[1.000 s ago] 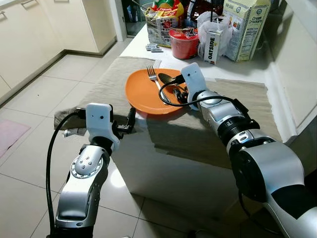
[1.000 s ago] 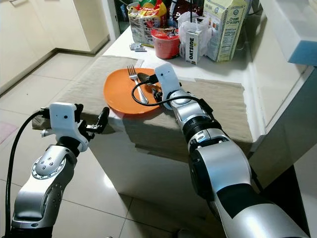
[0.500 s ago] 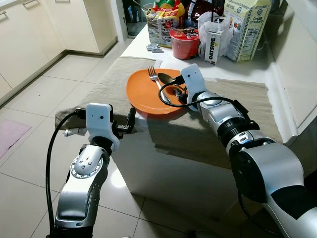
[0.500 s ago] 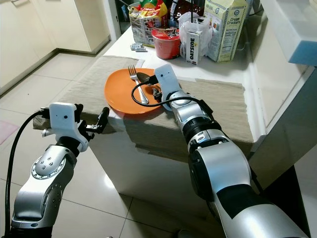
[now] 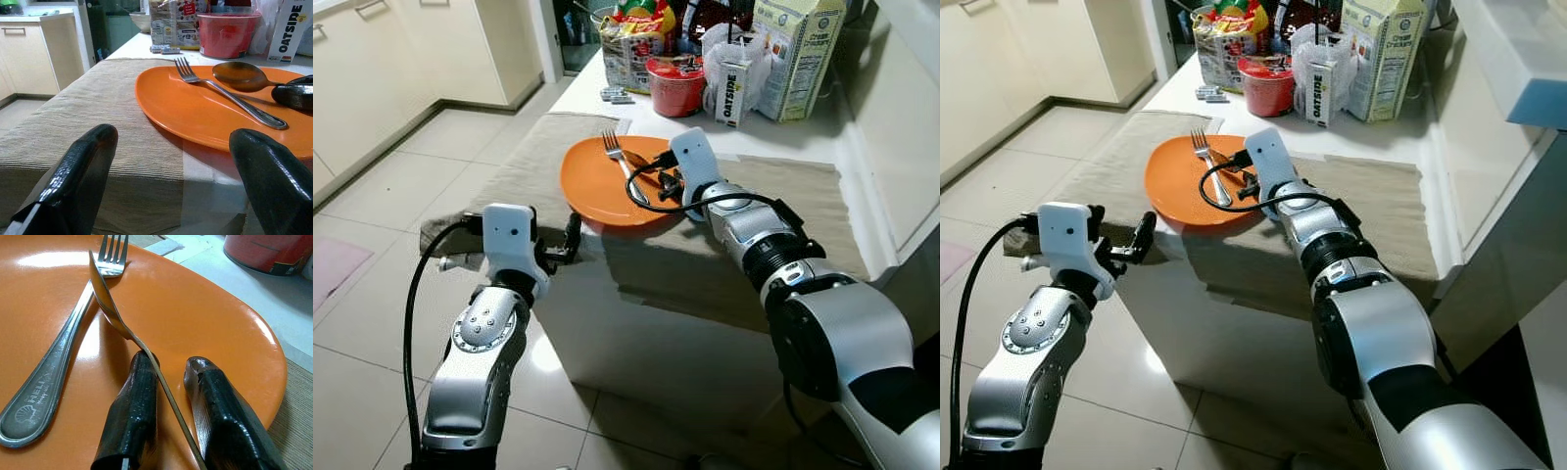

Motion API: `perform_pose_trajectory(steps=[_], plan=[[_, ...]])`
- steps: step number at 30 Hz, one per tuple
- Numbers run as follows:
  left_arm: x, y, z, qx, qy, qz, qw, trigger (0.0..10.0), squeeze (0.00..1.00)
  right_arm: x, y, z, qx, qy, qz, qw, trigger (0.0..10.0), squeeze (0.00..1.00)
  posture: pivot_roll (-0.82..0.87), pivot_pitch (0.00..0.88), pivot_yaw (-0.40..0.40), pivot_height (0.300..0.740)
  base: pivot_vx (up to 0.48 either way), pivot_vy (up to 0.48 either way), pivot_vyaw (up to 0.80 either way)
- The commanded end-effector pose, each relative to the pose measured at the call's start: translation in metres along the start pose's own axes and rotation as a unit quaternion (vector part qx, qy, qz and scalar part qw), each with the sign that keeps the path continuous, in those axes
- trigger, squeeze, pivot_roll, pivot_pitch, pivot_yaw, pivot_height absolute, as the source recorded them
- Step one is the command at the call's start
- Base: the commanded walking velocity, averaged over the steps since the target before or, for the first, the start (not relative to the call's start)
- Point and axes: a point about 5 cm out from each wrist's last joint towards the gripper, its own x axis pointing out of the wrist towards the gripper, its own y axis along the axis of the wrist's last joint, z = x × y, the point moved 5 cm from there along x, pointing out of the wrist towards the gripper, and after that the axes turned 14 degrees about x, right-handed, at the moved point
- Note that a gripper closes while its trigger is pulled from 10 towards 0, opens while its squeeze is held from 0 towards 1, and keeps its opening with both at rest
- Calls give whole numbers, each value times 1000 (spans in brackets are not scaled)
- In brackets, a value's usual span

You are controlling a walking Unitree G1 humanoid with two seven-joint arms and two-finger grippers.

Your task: Setting the table

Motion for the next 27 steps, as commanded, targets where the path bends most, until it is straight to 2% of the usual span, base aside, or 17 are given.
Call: perform_pose_trajectory(steps=[1, 6, 10, 11, 13, 23, 27], plan=[[1, -2, 0, 5, -5, -7, 1000, 10000, 0, 0, -11, 1, 16, -1, -12, 1000, 0, 0, -54, 46, 88, 740, 0, 0, 0], [0, -2, 0, 5, -5, -7, 1000, 10000, 0, 0, 4, -2, -7, 4, 15, 1000, 0, 0, -54, 46, 88, 740, 0, 0, 0], [1, -2, 0, 4, -5, -6, 1000, 10000, 0, -1, 29, -4, -14, -1, 63, 998, 0, 0, -57, 46, 89, 740, 0, 0, 0], [1, -2, 0, 4, -5, -6, 1000, 10000, 0, -1, 29, -4, -14, -1, 63, 998, 0, 0, -57, 46, 89, 740, 0, 0, 0], [1, -2, 0, 4, -5, -5, 1000, 10000, 0, -3, 47, -6, -18, -3, 99, 995, 0, 0, -58, 46, 88, 740, 0, 0, 0], [1, -2, 0, 4, -4, -5, 1000, 10000, 0, -8, 68, -1, 1, -21, 164, 986, 0, 0, -60, 46, 86, 740, 0, 0, 0], [2, -2, -1, 4, -2, -5, 1000, 10000, 0, -12, 75, 2, -7, -33, 196, 980, 0, 0, -60, 47, 86, 740, 0, 0, 0]])
